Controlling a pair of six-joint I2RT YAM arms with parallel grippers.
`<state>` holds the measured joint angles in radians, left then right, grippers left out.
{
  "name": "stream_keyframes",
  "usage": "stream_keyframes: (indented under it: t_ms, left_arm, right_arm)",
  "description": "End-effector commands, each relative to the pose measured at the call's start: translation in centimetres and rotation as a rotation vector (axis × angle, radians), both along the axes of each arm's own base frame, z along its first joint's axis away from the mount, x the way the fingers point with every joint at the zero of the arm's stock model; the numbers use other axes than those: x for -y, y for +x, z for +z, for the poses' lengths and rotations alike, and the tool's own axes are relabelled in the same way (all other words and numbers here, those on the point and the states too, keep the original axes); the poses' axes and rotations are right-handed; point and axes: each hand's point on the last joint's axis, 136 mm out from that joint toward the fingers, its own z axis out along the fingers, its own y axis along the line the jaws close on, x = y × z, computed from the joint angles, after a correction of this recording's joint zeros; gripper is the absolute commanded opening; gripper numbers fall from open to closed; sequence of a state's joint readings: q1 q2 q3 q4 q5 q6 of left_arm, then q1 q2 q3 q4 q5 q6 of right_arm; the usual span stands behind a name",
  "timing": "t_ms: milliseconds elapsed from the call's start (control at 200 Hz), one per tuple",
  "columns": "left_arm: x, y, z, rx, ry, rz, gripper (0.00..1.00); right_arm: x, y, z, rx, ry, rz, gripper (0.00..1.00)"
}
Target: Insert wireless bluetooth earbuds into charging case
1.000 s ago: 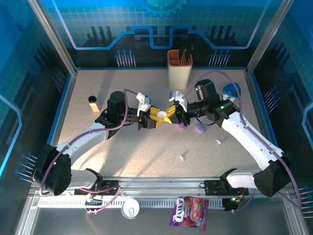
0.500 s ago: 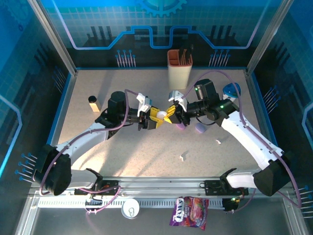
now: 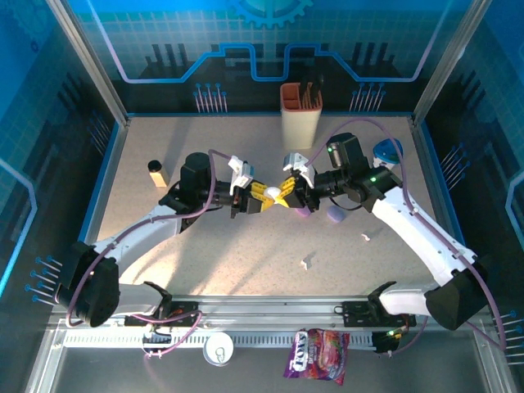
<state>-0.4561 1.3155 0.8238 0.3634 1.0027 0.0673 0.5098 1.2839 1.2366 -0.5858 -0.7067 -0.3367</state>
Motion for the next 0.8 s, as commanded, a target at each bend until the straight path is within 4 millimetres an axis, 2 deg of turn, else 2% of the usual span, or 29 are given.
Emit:
stream_keyframes:
  t_ms: [0, 60, 145, 300, 460, 540, 605, 680, 795]
  left_arm:
    - [0.1, -0.6, 1.6, 0.043, -0.021, -0.024, 0.08]
    - [0.1, -0.6, 1.6, 0.045, -0.022, -0.025, 0.06]
    - [0.1, -0.7, 1.6, 0.052, -0.022, -0.026, 0.04]
    - [0.0, -0.2, 1.3, 0.065, -0.015, 0.007, 0.01]
    - [0.0, 0.3, 1.2, 0.066, -0.035, 0.039, 0.0]
    - [-0.1, 0.5, 1.3, 0.072, -0.047, 0.052, 0.0]
    - [-0.1, 0.6, 1.5, 0.082, -0.056, 0.071, 0.0]
    - [-0.4, 1.3, 1.7, 0.106, -0.062, 0.124, 0.0]
    - [-0.8, 1.5, 2.1, 0.144, -0.077, 0.166, 0.0]
  right_arm:
    - [-0.1, 0.6, 1.4, 0.051, 0.027, -0.039, 0.29]
    - [0.0, 1.6, 1.6, 0.067, 0.033, -0.093, 0.41]
    - [0.7, 3.3, 2.0, 0.094, 0.034, -0.195, 0.49]
    - [2.3, 5.4, 2.8, 0.082, 0.067, -0.319, 0.53]
    - [3.3, 5.7, 3.8, 0.076, 0.134, -0.368, 0.57]
    - [4.1, 5.8, 4.1, 0.064, 0.162, -0.405, 0.64]
    - [4.9, 6.1, 3.9, 0.044, 0.173, -0.454, 0.75]
    - [6.0, 6.4, 3.0, -0.001, 0.168, -0.517, 0.92]
    - [7.4, 6.1, 0.9, -0.078, 0.14, -0.579, 1.0]
